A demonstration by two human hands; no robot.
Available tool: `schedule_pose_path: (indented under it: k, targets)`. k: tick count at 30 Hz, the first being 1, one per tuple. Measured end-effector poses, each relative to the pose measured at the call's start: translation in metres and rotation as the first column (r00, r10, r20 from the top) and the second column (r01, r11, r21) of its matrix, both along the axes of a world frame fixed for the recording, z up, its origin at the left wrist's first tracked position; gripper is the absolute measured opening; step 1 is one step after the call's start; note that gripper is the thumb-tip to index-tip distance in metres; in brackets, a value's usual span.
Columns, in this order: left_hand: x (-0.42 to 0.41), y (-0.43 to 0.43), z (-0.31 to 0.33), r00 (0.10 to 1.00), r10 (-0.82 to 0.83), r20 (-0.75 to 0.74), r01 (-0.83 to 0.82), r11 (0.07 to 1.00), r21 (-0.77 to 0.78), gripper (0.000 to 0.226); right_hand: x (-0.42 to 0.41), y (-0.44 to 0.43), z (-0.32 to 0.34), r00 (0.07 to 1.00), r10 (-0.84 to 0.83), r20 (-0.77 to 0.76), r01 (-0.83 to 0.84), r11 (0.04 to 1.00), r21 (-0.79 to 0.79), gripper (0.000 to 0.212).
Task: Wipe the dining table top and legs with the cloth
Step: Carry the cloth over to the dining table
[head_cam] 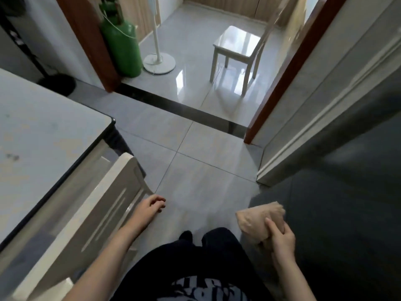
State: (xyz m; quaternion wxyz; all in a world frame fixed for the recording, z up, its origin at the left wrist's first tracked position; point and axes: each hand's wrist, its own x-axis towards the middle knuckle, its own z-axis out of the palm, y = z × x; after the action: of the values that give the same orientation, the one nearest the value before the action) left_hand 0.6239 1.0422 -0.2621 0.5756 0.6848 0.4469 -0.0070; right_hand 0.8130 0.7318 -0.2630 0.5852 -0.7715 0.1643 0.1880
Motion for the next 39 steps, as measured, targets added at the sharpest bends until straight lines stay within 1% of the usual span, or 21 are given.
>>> schedule_pose_path:
  k: [4, 7, 10, 13, 15, 18, 19, 23, 27, 30, 32, 34, 37, 39]
  targets:
    - [0.089, 0.042, 0.005, 0.999, -0.042, 0.010, 0.042, 0.999, 0.026, 0.015, 0.072, 0.023, 0.000, 0.997, -0.073, 0.005, 0.073, 0.997, -0.009, 0.028]
    - [0.152, 0.066, 0.004, 1.000, -0.018, 0.003, 0.018, 0.999, 0.027, 0.016, 0.143, 0.052, -0.007, 0.997, -0.073, 0.017, 0.073, 0.997, 0.010, 0.026]
    - [0.201, 0.091, -0.005, 0.997, 0.071, -0.012, -0.071, 0.997, 0.015, 0.014, 0.220, 0.091, -0.012, 0.999, 0.035, 0.036, -0.035, 0.999, 0.002, 0.024]
    - [0.236, 0.112, -0.005, 0.972, 0.229, -0.050, -0.230, 0.973, -0.007, 0.015, 0.297, 0.135, -0.011, 0.988, 0.149, 0.034, -0.149, 0.989, -0.012, 0.024]
    - [0.255, 0.123, -0.001, 0.951, 0.301, -0.067, -0.303, 0.953, -0.018, 0.015, 0.343, 0.173, -0.002, 0.972, 0.236, 0.021, -0.236, 0.972, -0.013, 0.025]
    - [0.279, 0.142, 0.002, 0.901, 0.428, -0.068, -0.431, 0.902, -0.037, 0.016, 0.400, 0.241, 0.016, 0.920, 0.391, 0.014, -0.391, 0.920, 0.029, 0.008]
    - [0.285, 0.149, 0.003, 0.879, 0.471, -0.072, -0.474, 0.880, -0.038, 0.016, 0.415, 0.265, 0.021, 0.897, 0.441, 0.022, -0.441, 0.897, 0.034, 0.007]
    - [0.305, 0.176, -0.001, 0.800, 0.590, -0.109, -0.596, 0.802, -0.034, 0.017, 0.460, 0.360, 0.032, 0.792, 0.610, 0.027, -0.610, 0.789, 0.068, 0.007]
    - [0.327, 0.217, -0.017, 0.724, 0.677, -0.128, -0.687, 0.726, -0.044, 0.016, 0.486, 0.453, 0.025, 0.703, 0.711, 0.002, -0.709, 0.700, 0.085, 0.007]
    - [0.348, 0.263, -0.028, 0.663, 0.737, -0.135, -0.747, 0.663, -0.048, 0.016, 0.504, 0.521, 0.018, 0.668, 0.744, -0.010, -0.742, 0.667, 0.067, 0.006]
    - [0.365, 0.304, -0.032, 0.651, 0.749, -0.125, -0.758, 0.651, -0.051, 0.017, 0.519, 0.566, 0.016, 0.660, 0.751, -0.028, -0.749, 0.660, 0.055, 0.007]
    - [0.382, 0.346, -0.029, 0.659, 0.743, -0.119, -0.751, 0.659, -0.043, 0.017, 0.532, 0.608, 0.021, 0.655, 0.754, -0.044, -0.753, 0.657, 0.041, 0.011]
    - [0.408, 0.410, -0.020, 0.675, 0.733, -0.086, -0.737, 0.674, -0.043, 0.015, 0.554, 0.669, 0.030, 0.634, 0.773, -0.024, -0.773, 0.635, 0.009, 0.006]
    - [0.421, 0.448, -0.012, 0.664, 0.746, -0.048, -0.747, 0.662, -0.061, 0.014, 0.568, 0.707, 0.036, 0.611, 0.792, -0.017, -0.792, 0.611, -0.002, 0.006]
